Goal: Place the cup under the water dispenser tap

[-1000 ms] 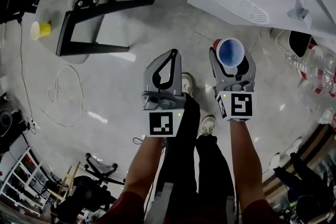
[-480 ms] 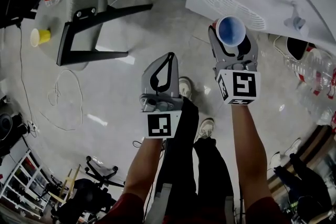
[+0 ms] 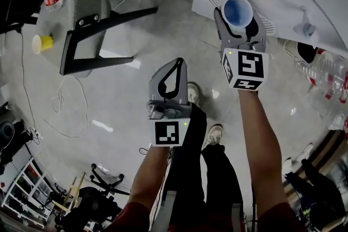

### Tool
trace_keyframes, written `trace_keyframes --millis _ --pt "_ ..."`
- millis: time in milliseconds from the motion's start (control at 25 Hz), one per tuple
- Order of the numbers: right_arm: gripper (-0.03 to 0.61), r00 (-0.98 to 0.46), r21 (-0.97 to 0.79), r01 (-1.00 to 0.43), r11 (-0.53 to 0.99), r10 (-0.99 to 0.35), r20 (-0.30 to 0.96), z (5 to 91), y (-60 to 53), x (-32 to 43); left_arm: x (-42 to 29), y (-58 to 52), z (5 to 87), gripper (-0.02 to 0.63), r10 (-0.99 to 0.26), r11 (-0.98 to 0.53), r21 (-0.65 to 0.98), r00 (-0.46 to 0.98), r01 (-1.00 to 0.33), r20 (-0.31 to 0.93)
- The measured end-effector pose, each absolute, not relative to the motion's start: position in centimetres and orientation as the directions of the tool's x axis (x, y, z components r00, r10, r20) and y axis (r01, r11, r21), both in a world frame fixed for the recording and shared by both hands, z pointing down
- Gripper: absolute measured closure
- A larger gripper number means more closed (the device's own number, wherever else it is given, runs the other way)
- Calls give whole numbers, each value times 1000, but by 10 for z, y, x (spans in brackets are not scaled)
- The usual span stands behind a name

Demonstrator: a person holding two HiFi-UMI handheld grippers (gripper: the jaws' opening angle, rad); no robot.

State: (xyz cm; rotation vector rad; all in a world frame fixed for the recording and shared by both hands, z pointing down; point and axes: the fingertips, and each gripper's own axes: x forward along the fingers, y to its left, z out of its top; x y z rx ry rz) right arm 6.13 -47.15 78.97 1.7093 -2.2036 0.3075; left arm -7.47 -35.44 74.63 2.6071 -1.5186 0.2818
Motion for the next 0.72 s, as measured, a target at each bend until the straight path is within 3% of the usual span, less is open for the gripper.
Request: trace_keyframes --millis 720 --pt "244 -183 14 -977 211 -876 446 806 -470 67 -71 -340 753 614 -821 -529 -12 508 -849 261"
